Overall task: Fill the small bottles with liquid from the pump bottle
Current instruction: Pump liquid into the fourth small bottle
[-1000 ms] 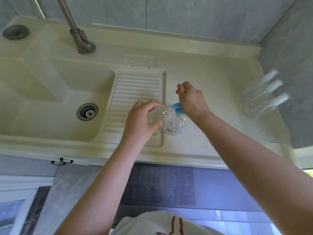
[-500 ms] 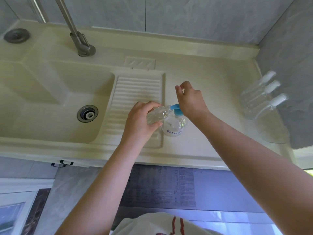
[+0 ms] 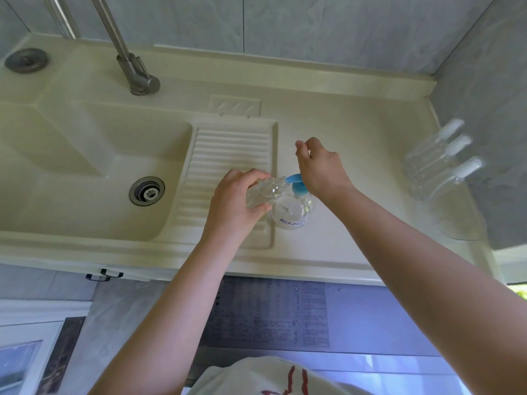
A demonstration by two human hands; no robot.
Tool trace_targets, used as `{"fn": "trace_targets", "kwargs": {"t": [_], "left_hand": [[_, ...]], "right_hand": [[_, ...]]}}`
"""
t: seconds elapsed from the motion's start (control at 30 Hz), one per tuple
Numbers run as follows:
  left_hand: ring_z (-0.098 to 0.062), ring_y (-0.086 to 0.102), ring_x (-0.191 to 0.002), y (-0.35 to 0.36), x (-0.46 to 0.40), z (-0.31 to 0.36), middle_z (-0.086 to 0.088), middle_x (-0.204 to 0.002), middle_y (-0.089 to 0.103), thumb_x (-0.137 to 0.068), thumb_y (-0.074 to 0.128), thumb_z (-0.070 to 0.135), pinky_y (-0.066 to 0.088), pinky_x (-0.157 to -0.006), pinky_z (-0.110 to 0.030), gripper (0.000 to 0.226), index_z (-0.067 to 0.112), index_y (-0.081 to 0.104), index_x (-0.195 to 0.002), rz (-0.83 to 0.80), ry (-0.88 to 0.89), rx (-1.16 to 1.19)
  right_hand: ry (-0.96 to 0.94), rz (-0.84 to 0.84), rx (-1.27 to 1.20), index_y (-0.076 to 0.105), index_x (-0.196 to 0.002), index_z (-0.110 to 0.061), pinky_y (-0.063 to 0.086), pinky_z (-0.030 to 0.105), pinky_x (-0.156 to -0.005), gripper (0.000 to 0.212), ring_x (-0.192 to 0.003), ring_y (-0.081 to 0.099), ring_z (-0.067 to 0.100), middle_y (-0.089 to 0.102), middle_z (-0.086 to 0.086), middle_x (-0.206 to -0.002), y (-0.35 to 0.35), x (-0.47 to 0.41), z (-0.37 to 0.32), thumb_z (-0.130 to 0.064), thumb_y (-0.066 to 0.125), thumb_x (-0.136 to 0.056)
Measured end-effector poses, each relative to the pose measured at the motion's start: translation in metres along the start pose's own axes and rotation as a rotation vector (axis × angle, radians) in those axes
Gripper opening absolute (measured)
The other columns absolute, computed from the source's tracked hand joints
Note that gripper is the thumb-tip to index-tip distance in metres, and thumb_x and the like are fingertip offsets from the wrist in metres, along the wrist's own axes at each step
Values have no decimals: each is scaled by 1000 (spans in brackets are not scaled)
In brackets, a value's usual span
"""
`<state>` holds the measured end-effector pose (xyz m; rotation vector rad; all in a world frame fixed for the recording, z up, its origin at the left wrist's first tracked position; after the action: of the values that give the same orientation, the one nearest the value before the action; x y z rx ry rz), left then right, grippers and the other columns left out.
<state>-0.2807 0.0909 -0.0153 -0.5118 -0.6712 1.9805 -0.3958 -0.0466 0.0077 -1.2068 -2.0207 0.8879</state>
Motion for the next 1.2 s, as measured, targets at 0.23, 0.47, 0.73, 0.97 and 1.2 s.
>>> {"fn": "trace_targets", "kwargs": {"t": [0.23,0.47,0.73,0.97,1.2], "left_hand": [[-13,56,-99,4,0,1,5,-103,55,-71,83,18,47,-93,-32,49,34,65,-114,-11,-6,-1],[-15,57,-100,4,1,0,5,-103,55,-70,83,17,48,-94,-36,50,35,65,-113,-7,-3,3],[-9,55,-92,6,1,-2,3,-99,55,-69,84,15,37,-84,-12,49,30,67,-113,-14,-1,17],[-8,54,-90,6,0,-1,3,-99,56,-70,84,15,33,-80,-4,47,30,67,-110,-11,-1,20],[-6,55,-90,2,1,2,4,-100,56,-70,84,16,33,-79,-2,46,31,67,-110,-4,1,16]], "right_hand": [[67,63,-127,52,-111,-11,53,48,-79,38,-83,59,43,62,21,-93,6,0,-3,-36,24,-103],[112,-23,-169,53,-122,-15,49,40,-86,41,-98,58,35,61,12,-114,-2,0,-2,-42,29,-104],[137,-31,-135,54,-118,-10,48,39,-81,36,-90,55,31,60,12,-106,-2,0,-2,-26,27,-103],[75,24,-43,50,-116,-10,50,41,-80,35,-85,55,35,60,12,-99,0,2,-6,-34,27,-104],[136,-70,-97,55,-117,-15,48,37,-80,42,-88,57,34,58,13,-101,-8,-2,-5,-47,34,-101]]}}
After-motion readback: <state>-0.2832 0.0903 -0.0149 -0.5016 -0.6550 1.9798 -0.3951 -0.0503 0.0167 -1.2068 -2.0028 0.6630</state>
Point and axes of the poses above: each hand's wrist, its own x-axis away from the middle knuckle, its own y-axis out of the palm, z = x × y, the point moved 1 cm from there along -x, towards the middle knuckle
